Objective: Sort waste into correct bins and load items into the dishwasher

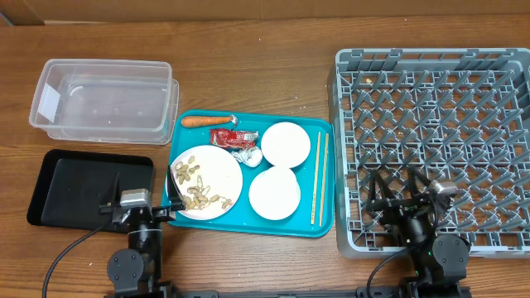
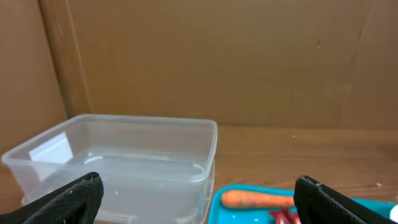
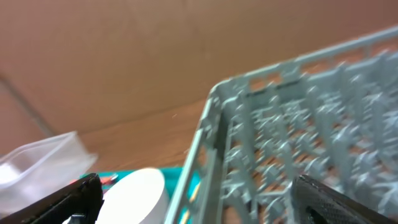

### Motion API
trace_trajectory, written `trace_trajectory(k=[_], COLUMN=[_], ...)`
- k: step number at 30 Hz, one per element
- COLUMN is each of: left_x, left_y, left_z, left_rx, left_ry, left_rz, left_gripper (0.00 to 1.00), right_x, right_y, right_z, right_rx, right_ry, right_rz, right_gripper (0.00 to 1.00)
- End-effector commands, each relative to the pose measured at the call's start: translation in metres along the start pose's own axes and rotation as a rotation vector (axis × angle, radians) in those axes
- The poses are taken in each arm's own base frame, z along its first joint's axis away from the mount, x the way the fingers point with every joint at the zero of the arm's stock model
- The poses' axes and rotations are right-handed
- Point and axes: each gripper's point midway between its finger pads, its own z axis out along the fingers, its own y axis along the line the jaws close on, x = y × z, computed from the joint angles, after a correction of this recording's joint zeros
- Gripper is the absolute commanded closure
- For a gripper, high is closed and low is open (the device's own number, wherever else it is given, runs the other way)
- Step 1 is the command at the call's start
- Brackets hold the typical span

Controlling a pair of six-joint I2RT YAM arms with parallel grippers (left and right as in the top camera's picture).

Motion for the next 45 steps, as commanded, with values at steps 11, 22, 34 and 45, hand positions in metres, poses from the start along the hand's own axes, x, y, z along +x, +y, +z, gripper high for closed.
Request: trace_trajectory(k=[11, 22, 34, 45], left_x=[-0.085, -0.171, -0.156, -0.077], left_y=[-0.062, -0.070, -0.090, -0.187], left_z=[-0.025, 0.019, 0.085, 0.082], left_rx=[0.373, 0.391, 0.436, 0.600], left_ry=[-0.092, 0.335, 0.781, 1.096], left_rz=[-0.157, -0.251, -0.435, -0.345], left_gripper=[0.00, 0.00, 0.00, 0.00], right_x=[-0.101, -0.135, -0.134, -0.105], right_y=[0.069, 0.064, 0.067, 0.024], right_z=[-0.001, 0.085, 0.097, 0.072], right_rx=[-0.046, 0.118, 0.098, 0.399], right_ry=[0.227, 0.679, 0.708, 0.815], right_rz=[0.103, 0.149, 0.167, 0.252], right_gripper=[0.00, 0.00, 0.00, 0.00])
